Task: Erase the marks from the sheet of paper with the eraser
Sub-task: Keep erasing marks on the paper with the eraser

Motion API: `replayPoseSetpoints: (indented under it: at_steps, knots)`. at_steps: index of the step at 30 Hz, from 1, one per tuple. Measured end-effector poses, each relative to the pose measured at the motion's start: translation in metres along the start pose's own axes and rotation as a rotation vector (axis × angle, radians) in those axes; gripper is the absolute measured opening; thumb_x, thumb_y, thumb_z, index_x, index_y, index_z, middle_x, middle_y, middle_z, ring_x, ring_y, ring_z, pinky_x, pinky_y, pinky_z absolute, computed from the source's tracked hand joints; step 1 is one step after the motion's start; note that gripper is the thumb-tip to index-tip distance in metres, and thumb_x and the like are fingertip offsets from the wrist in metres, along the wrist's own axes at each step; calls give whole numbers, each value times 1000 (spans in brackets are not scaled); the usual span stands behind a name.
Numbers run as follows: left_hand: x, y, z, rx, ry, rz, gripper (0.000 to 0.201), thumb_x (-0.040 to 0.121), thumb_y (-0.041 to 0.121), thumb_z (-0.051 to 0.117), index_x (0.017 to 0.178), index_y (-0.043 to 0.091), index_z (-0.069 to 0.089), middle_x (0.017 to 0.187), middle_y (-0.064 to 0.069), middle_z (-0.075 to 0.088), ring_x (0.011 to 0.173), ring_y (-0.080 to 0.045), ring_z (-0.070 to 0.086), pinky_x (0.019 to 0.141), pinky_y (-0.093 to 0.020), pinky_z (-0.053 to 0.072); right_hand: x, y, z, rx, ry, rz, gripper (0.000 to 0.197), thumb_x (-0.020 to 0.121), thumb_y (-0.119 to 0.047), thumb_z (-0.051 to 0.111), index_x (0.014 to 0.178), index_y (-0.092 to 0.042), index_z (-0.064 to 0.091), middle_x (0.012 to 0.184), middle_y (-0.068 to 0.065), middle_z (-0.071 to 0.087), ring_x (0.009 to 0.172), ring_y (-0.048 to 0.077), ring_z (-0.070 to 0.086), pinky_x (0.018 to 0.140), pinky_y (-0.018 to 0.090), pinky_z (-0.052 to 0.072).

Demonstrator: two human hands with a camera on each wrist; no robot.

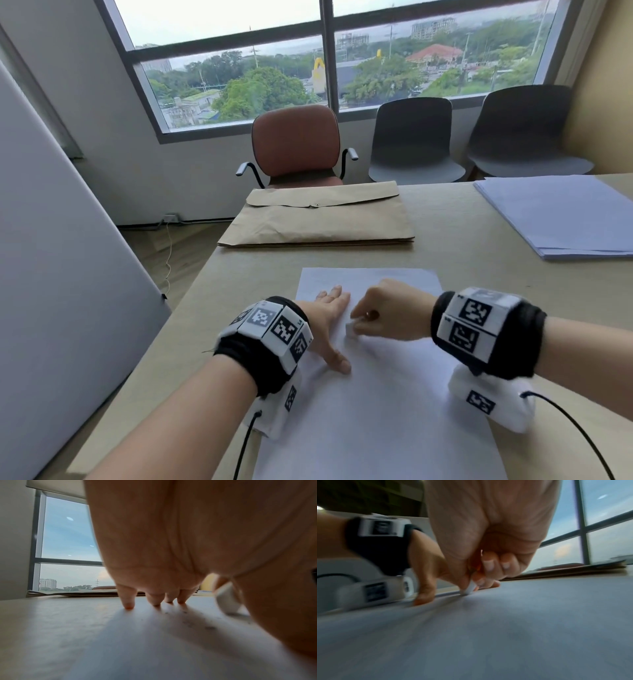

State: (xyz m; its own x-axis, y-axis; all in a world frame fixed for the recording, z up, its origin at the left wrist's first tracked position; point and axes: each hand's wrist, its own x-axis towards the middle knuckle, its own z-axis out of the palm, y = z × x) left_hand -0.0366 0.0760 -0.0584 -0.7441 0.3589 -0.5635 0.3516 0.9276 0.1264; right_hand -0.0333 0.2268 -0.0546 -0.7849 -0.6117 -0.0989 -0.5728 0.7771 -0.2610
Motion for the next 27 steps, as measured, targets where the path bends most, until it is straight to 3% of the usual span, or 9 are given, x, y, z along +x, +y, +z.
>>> replayPoseSetpoints:
  at_steps: [4,8,9,11,14,16,19,24,27]
  knots:
    - [-2,1,-2,-2,4,7,118,76,42,73,148,17,-17,156,0,-21,145,-14,-15,118,-32,1,11,6,-5,2,59,57,44,88,-25,51,47,-21,34,49,-3,34,66,23,37,61,26,30]
    - [-3,3,-1,37,-21,5,117,78,43,71,147,14,-20,156,-2,-24,144,-16,-17,118,-33,1,-8,-10,6,85,-71,-64,31,86,-18,54,56,-14,46,47,-7,46,63,14,28,50,17,28]
    - [-3,3,-1,50,-24,6,117,79,43,70,147,14,-20,156,-2,-24,144,-16,-17,117,-32,1,-9,-9,5,102,-74,-66,34,86,-19,55,54,-16,46,47,-11,48,63,17,30,50,16,29]
    - [-4,5,-2,79,-24,5,116,80,44,69,147,14,-20,156,-2,-23,145,-16,-15,117,-33,1,0,-1,0,89,-33,-7,33,87,-24,56,54,-21,54,48,-4,46,55,18,37,52,19,28]
    - [-5,8,-4,117,-12,-10,116,79,46,69,148,14,-19,157,-2,-20,146,-16,-11,118,-35,3,16,10,-6,61,49,84,22,87,-26,54,83,-14,72,54,-3,44,66,21,43,62,26,34]
    - [-4,8,-4,124,-3,-13,117,78,46,70,148,14,-18,157,-3,-19,146,-18,-11,117,-34,3,13,4,-5,53,31,55,23,88,-24,54,76,-12,69,50,-5,38,63,20,39,61,25,33]
    - [0,9,-1,135,-11,-26,118,78,47,69,147,13,-20,156,-4,-22,146,-19,-12,117,-34,2,-8,-10,4,76,-72,-55,31,86,-19,55,57,-13,47,48,-2,31,57,20,29,51,18,29]
    - [-2,8,-3,135,-33,-35,118,79,48,67,145,14,-24,156,-1,-23,145,-17,-13,119,-36,2,4,8,-3,75,-4,61,28,88,-30,55,70,-10,64,50,-1,39,61,20,37,56,26,31]
    - [-4,7,-4,114,-29,-35,120,79,47,69,144,15,-27,156,1,-23,145,-14,-13,119,-36,3,14,8,-5,50,75,118,35,87,-27,54,54,-16,54,52,1,40,66,24,40,58,26,34]
